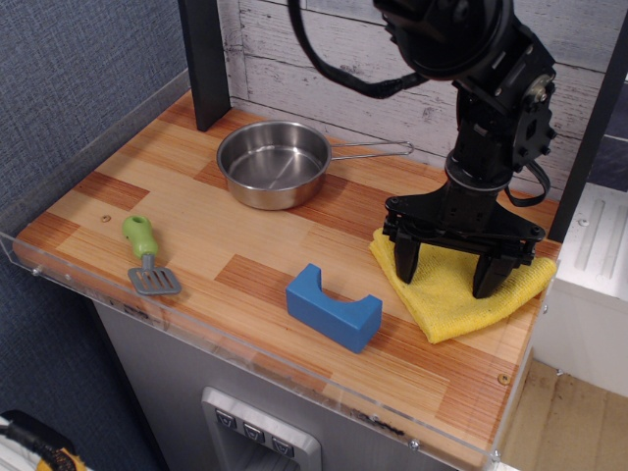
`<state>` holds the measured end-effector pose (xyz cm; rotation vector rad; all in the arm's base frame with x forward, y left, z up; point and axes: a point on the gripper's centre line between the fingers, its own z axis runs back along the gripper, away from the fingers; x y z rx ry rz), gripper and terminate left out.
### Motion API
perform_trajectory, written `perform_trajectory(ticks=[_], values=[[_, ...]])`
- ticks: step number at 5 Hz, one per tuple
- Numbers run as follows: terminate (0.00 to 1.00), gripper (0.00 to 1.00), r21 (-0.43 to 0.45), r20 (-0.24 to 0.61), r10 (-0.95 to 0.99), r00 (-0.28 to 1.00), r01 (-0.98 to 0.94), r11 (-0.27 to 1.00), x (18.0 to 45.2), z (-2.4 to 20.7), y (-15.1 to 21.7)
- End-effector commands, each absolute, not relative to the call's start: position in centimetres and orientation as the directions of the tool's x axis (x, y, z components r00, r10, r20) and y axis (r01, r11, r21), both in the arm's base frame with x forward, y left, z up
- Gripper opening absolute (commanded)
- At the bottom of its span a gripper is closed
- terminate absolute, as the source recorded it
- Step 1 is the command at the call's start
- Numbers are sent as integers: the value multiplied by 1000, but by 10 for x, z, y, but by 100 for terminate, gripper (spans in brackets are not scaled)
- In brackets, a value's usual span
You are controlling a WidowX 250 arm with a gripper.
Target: Move the towel to the middle of everything
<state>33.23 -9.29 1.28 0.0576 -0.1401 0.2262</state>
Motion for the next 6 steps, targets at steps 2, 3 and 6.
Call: perform_trajectory(ticks=[2, 3, 6], values=[[0, 100, 58, 160, 304, 939, -317, 947, 355, 2, -62], [0, 100, 66, 174, 382, 907, -398, 915, 351, 4, -28], [0, 100, 129, 218, 491, 843, -524, 842, 316, 11, 39]])
